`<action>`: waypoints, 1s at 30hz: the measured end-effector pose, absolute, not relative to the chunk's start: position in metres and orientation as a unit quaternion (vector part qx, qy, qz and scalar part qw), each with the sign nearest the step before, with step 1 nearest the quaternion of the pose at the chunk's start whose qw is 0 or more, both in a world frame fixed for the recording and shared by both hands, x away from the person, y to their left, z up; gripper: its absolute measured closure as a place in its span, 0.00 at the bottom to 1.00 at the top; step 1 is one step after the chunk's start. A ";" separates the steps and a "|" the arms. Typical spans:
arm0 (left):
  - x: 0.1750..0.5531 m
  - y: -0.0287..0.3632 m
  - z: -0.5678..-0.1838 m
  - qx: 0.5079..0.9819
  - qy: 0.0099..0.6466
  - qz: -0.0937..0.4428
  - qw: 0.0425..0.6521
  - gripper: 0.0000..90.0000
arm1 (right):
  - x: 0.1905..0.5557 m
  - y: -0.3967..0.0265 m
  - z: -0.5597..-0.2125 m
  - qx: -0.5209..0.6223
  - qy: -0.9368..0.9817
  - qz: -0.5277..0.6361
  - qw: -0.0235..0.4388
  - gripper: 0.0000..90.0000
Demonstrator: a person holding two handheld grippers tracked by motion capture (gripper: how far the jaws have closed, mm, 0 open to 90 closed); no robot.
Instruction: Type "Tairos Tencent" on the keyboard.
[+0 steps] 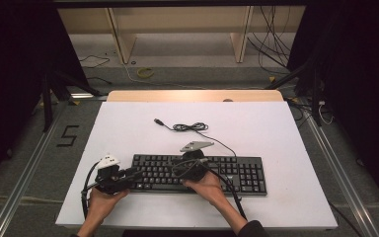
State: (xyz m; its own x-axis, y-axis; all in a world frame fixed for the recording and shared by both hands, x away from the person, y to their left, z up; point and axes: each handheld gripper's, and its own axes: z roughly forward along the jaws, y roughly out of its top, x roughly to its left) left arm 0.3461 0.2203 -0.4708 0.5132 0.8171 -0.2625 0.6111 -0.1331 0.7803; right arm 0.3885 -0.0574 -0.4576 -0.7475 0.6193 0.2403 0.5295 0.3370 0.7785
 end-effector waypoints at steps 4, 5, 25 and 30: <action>0.350 0.217 -0.471 0.745 0.482 0.116 0.447 0.57 | 0.382 -0.065 -0.454 0.346 0.812 0.467 0.054 0.49; 0.350 0.216 -0.472 0.745 0.483 0.117 0.446 0.55 | 0.381 -0.067 -0.453 0.345 0.811 0.469 0.053 0.47; 0.358 0.205 -0.476 0.776 0.460 0.115 0.416 0.94 | 0.367 -0.096 -0.455 0.349 0.807 0.472 0.057 0.36; 0.359 0.203 -0.477 0.780 0.459 0.113 0.409 0.99 | 0.365 -0.102 -0.455 0.353 0.806 0.471 0.058 0.36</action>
